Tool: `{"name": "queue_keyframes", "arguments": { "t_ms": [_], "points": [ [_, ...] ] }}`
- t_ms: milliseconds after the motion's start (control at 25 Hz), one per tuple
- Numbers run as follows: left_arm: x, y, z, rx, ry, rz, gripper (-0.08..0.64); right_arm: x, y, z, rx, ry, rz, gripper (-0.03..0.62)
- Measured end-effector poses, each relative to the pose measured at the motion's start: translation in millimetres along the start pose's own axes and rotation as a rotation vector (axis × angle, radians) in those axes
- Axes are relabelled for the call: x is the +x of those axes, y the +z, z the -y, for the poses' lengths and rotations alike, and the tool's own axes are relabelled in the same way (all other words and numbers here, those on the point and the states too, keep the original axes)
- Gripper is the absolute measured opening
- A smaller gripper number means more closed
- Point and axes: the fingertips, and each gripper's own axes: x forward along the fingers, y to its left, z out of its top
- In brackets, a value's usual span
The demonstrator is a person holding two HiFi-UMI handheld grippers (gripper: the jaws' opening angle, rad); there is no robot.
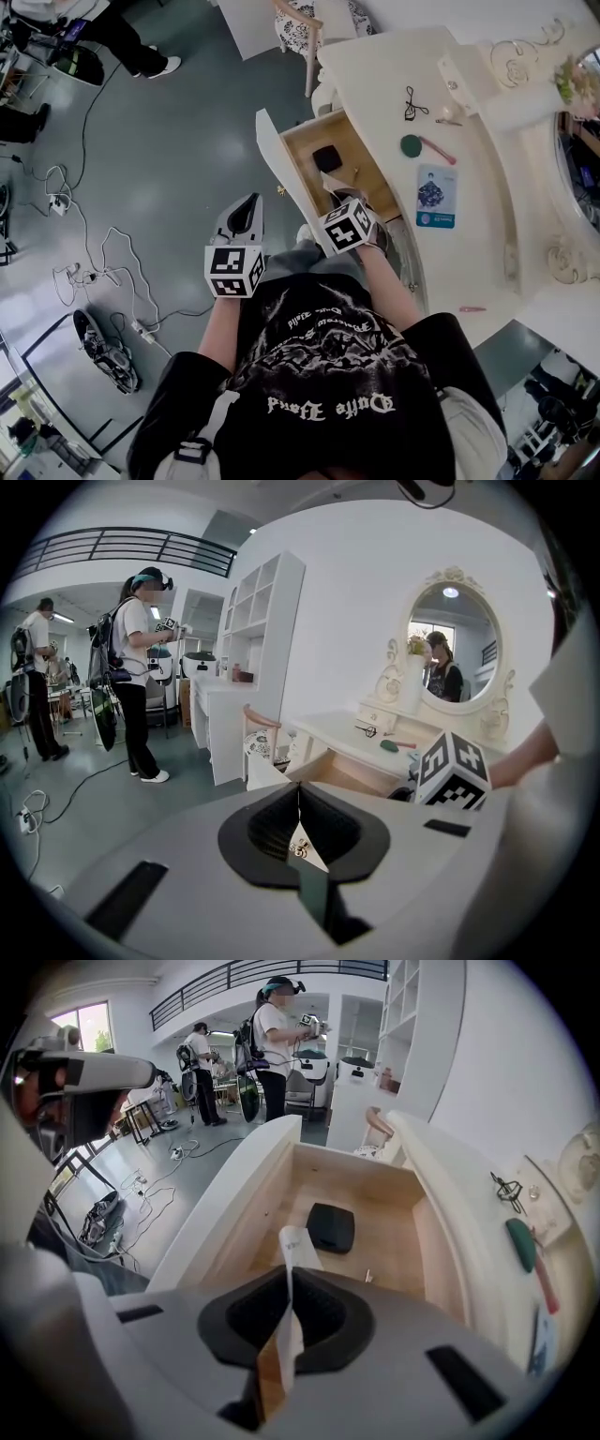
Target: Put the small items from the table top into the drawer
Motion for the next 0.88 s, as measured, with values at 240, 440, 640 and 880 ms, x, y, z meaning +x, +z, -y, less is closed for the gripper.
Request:
{"name": "queue_keyframes", "arguments": {
  "t_ms": [240, 440, 640, 880],
  "points": [
    [1, -7, -2, 0.01, 0.0, -0.024, 0.015, 10, -4, -5, 0.002, 0.021, -0.025, 0.026],
    [3, -8, -2, 0.013, -0.001, -0.032, 0.015, 16, -7, -4, 0.042, 0.046, -0.04, 0.029],
    [4, -9, -4, 0.008, 0.0, -0.042, 0.015, 18, -2, -4, 0.118, 0.071, -0.014, 0.039],
    [9, -9, -3, 0.014, -0.01, -0.05, 0.015, 28, -6, -4, 0.163, 0.104, -0.062, 0.069]
  ]
}}
